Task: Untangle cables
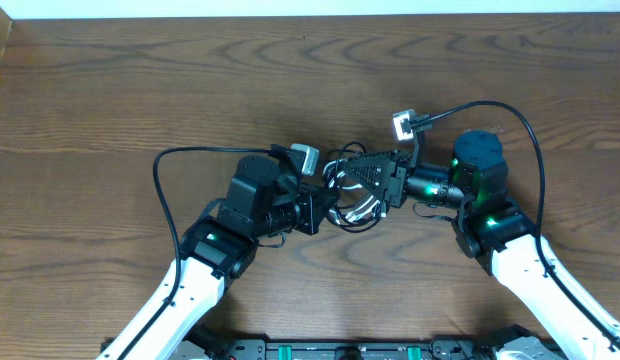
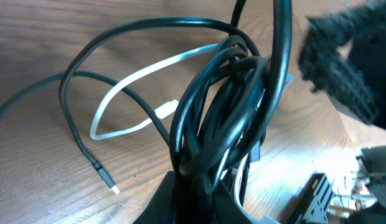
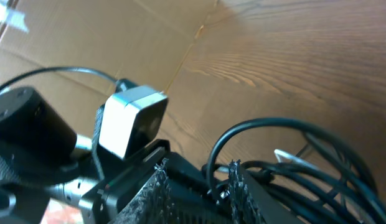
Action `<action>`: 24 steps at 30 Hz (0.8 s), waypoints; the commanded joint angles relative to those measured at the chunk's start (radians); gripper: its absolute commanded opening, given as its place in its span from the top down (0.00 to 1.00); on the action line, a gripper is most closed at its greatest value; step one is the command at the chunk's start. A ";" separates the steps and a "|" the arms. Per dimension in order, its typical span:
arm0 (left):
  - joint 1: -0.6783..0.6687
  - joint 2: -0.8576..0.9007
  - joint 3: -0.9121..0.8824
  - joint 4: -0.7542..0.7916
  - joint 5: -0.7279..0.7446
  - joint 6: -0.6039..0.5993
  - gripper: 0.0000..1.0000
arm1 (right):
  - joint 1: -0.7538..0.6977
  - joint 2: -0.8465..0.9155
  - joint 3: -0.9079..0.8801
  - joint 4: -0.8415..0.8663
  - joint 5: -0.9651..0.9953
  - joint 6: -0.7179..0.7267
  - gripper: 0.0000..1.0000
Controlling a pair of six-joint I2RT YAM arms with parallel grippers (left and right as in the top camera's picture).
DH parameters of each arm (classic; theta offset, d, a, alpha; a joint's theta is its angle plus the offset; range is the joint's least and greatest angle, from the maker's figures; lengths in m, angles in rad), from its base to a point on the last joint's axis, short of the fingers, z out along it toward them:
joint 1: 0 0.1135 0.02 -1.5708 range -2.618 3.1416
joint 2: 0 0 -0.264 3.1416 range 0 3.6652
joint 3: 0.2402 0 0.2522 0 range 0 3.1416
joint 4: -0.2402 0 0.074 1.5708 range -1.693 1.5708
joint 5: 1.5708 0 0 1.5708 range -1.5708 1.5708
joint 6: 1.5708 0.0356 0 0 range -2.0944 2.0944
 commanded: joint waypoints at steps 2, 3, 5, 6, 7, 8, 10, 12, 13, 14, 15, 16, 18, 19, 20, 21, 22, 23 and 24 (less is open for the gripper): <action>0.002 -0.003 0.008 0.016 0.040 0.053 0.92 | 0.006 -0.002 0.006 -0.001 0.039 0.079 0.71; 0.002 -0.003 0.008 0.016 0.040 0.053 0.92 | 0.006 0.002 0.006 -0.001 0.040 0.087 0.70; 0.002 -0.003 0.008 0.019 0.043 0.054 0.92 | 0.006 0.017 0.006 0.001 0.047 0.104 0.70; 0.002 -0.003 0.008 0.024 0.055 0.071 0.92 | 0.006 0.028 0.006 0.006 0.047 0.119 0.70; 0.002 -0.003 0.008 0.026 0.067 0.090 0.92 | 0.006 0.037 0.006 0.013 0.046 0.133 0.70; 0.002 -0.003 0.008 0.028 0.079 0.102 0.92 | 0.006 0.050 0.006 0.024 0.045 0.152 0.70; 0.002 -0.003 0.008 0.031 0.080 0.106 0.92 | 0.010 0.080 0.006 0.052 0.032 0.192 0.70; 0.002 -0.003 0.008 0.034 0.080 0.124 0.92 | 0.019 0.108 0.006 0.093 0.013 0.216 0.70; 0.002 -0.003 0.008 0.034 0.080 0.138 0.92 | 0.025 0.122 0.006 0.118 -0.002 0.231 0.70; 0.002 -0.003 0.008 0.034 0.080 0.146 0.92 | 0.032 0.138 0.006 0.157 -0.015 0.253 0.70; 0.002 -0.003 0.008 0.034 0.080 0.147 0.92 | 0.039 0.153 0.006 0.190 -0.021 0.273 0.70; 0.002 -0.003 0.008 0.034 0.080 0.157 0.92 | 0.046 0.166 0.006 0.222 -0.023 0.294 0.70; 0.002 -0.003 0.008 0.034 0.080 0.169 0.92 | 0.056 0.188 0.006 0.271 -0.023 0.333 0.70; 0.002 -0.003 0.008 0.034 0.080 0.174 0.92 | 0.059 0.196 0.006 0.288 -0.023 0.352 0.71; 0.002 -0.003 0.008 0.034 0.080 0.180 0.92 | 0.060 0.204 0.006 0.306 -0.026 0.379 0.71; 0.002 -0.003 0.008 0.034 0.080 0.180 0.92 | 0.060 0.209 0.006 0.321 -0.030 0.398 0.71; 0.002 -0.003 0.008 0.034 0.080 0.183 0.92 | 0.060 0.216 0.006 0.339 -0.034 0.419 0.71; 0.002 -0.003 0.008 0.033 0.080 0.184 0.92 | 0.060 0.219 0.006 0.355 -0.037 0.435 0.71; 0.002 -0.003 0.008 0.033 0.080 0.186 0.92 | 0.060 0.220 0.006 0.368 -0.038 0.443 0.71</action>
